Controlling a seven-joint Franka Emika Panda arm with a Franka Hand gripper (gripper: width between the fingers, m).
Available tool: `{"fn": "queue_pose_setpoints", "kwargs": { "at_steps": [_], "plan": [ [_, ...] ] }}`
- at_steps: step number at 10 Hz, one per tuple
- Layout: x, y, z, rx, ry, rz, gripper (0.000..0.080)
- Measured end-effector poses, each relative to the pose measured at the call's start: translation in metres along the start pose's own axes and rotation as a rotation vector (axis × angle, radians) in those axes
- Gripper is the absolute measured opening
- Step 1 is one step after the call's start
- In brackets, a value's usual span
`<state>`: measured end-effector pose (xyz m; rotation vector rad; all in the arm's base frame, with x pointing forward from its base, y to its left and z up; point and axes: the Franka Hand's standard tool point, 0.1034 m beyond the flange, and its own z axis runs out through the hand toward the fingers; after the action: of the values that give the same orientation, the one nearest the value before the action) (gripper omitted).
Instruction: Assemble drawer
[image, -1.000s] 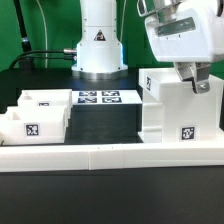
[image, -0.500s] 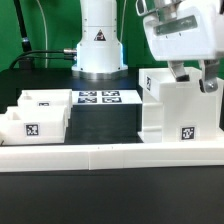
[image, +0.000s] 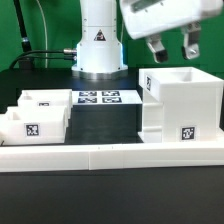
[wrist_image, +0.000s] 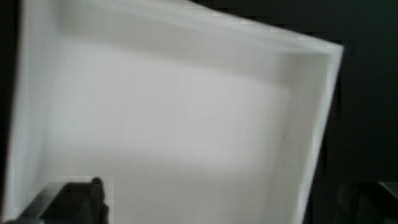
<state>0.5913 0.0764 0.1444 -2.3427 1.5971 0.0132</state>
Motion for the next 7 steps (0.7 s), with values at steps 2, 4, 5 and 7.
{"fn": "queue_pose_setpoints", "kwargs": {
  "at_steps": [2,4,5,7],
  "plan": [
    [0.000,0.000,0.002,-0.002,-0.001,-0.017,0.0649],
    [0.009,0.011,0.003,-0.035,-0.005,-0.309,0.0649],
    [0.019,0.016,-0.004,-0.039,0.002,-0.461,0.0649],
    [0.036,0.029,-0.016,-0.039,0.009,-0.693,0.0649]
  ]
}}
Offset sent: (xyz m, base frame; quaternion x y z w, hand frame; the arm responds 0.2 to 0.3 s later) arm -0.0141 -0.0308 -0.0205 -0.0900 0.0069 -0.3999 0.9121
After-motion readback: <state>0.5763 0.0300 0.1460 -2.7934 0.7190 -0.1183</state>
